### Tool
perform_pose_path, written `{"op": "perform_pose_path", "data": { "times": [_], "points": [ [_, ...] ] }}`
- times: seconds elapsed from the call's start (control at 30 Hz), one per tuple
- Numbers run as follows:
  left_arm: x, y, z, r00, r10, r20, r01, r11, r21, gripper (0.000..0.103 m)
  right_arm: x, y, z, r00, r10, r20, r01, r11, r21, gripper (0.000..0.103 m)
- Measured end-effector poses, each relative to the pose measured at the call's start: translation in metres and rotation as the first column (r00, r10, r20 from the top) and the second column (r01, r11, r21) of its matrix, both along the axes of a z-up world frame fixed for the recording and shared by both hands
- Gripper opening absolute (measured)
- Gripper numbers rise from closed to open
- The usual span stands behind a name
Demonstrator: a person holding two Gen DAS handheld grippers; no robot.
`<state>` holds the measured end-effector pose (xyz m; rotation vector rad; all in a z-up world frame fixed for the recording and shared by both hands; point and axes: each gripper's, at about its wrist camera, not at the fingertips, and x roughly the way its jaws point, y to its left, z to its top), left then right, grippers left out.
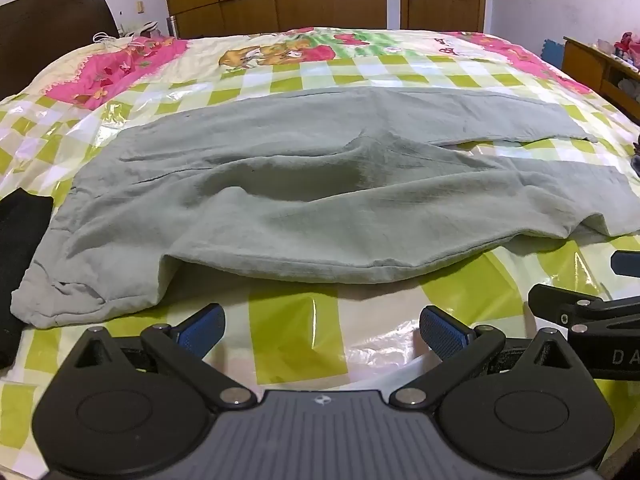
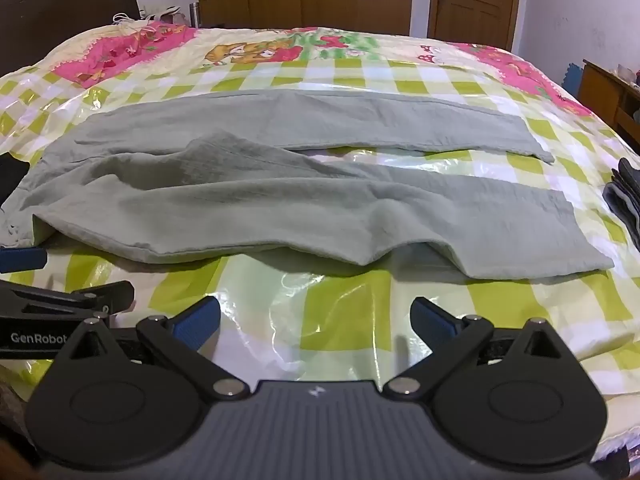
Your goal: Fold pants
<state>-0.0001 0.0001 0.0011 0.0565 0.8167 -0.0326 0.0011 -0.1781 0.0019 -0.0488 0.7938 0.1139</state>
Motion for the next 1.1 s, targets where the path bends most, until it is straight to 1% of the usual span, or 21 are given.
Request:
{"op": "perform_pose_path", "data": {
  "times": [0.03,0.23,0.27,0.37,1.1],
  "points": [
    [0.0009,-0.0022,-0.0069,1.0,-0.002,-0.002,0.002,1.0,0.0,0.103,0.0,0.0,-0.0002,1.0,0.0,0.0,0.0,1.0,0.0,0.1],
    [0.0019,0.0012,-0.0128,1.0,-0.002,-0.002,0.002,1.0,-0.007,0.103,0.0002,-0.0007,-0.0007,1.0,0.0,0.001,0.0,1.0,-0.001,0.1],
    [0.0009,-0.003,-0.0069,1.0,-0.005,-0.006,0.005,1.0,-0.001,0.103,0.0004,-0.0012,-0.0009,1.0,-0.001,0.0,0.001,1.0,0.0,0.1],
    [0.0005,-0.002,-0.0041,1.0,-0.006,-0.008,0.006,1.0,-0.005,0.103,0.0002,-0.0044,-0.003,1.0,-0.008,-0.007,0.008,1.0,-0.003,0.1],
    [-0.0016,-0.0045,-0.0037,1.0,-0.02,-0.001,0.02,1.0,-0.012,0.103,0.0031,-0.0047,-0.0056,1.0,-0.02,-0.021,0.02,1.0,-0.009,0.099]
  ]
}}
